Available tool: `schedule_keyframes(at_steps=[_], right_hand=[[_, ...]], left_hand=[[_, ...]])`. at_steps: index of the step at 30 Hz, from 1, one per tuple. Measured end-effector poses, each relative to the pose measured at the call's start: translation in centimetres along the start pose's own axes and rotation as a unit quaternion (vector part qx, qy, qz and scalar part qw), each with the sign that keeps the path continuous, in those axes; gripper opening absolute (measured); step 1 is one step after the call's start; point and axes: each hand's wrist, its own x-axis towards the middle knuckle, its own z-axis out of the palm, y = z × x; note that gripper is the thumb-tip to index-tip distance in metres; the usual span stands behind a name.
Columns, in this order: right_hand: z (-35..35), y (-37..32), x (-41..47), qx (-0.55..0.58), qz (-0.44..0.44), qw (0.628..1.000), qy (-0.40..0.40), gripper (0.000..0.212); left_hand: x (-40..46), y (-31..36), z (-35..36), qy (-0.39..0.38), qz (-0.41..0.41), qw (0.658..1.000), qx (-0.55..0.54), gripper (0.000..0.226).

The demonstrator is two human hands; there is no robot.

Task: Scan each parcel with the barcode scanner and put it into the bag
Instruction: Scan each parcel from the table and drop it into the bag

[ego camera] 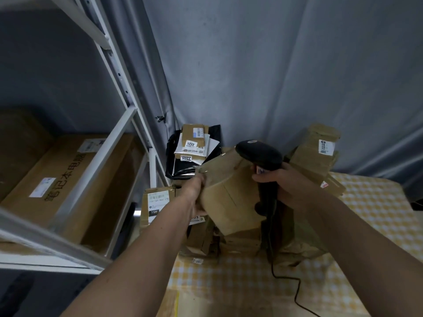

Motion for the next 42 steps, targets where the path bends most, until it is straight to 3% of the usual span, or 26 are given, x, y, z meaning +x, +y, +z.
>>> schedule_keyframes(at_steps=[2, 4, 7, 11, 17, 20, 24, 31, 34, 36, 40, 42], right_hand=[[-0.3, -0.4, 0.4, -0.018, -0.003, 1.0, 0.004, 0.075], [-0.4, -0.5, 0.7, -0.031, 0.002, 1.0, 0.003, 0.075], [-0.3, 0.3, 0.9, -0.048, -0.001, 0.999, 0.007, 0.052], [-0.2, 1.1, 1.1, -0.034, -0.002, 0.999, 0.017, 0.035], [-0.7, 1.6, 1.6, -0.031, -0.001, 0.999, 0.042, 0.03], [-1.0, 1.6, 1.7, -0.031, -0.009, 0.999, 0.039, 0.024], [-1.3, 1.8, 1.7, -0.039, -0.003, 0.999, 0.036, 0.036], [-3.1, 0.1, 0.9, -0.04, 0.07, 0.996, -0.027, 0.016], [-3.5, -0.6, 0.4, -0.023, 0.092, 0.995, -0.015, 0.009], [-3.7, -0.7, 0.2, -0.027, 0.092, 0.995, -0.008, 0.011], [-4.1, -0.4, -0.4, -0.053, 0.087, 0.994, -0.037, 0.029], [-4.4, -0.4, -1.0, -0.068, 0.082, 0.993, -0.057, 0.035]], left_hand=[[0.0, -0.2, -0.1, -0.005, 0.008, 1.0, 0.021, 0.014], [0.1, 0.0, -0.1, -0.006, 0.024, 0.999, 0.023, 0.025], [0.6, 0.3, -0.1, 0.004, 0.046, 0.998, 0.039, 0.043], [0.5, 0.3, -0.5, 0.008, 0.032, 0.999, 0.007, 0.033], [1.4, -0.3, -0.8, -0.015, -0.058, 0.996, -0.064, 0.079], [1.7, -0.6, -0.9, 0.002, -0.108, 0.988, -0.109, 0.072], [1.2, -0.9, -0.7, -0.013, -0.124, 0.984, -0.124, 0.047], [0.4, -1.8, -1.1, -0.108, -0.082, 0.984, -0.114, 0.048], [-0.1, -2.9, -1.0, -0.147, -0.051, 0.981, -0.115, 0.052], [-0.2, -3.5, -1.0, -0.17, -0.026, 0.98, -0.104, 0.059], [0.1, -4.9, -1.1, -0.188, 0.032, 0.976, -0.104, 0.099], [0.6, -5.3, -1.1, -0.195, 0.059, 0.972, -0.118, 0.101]])
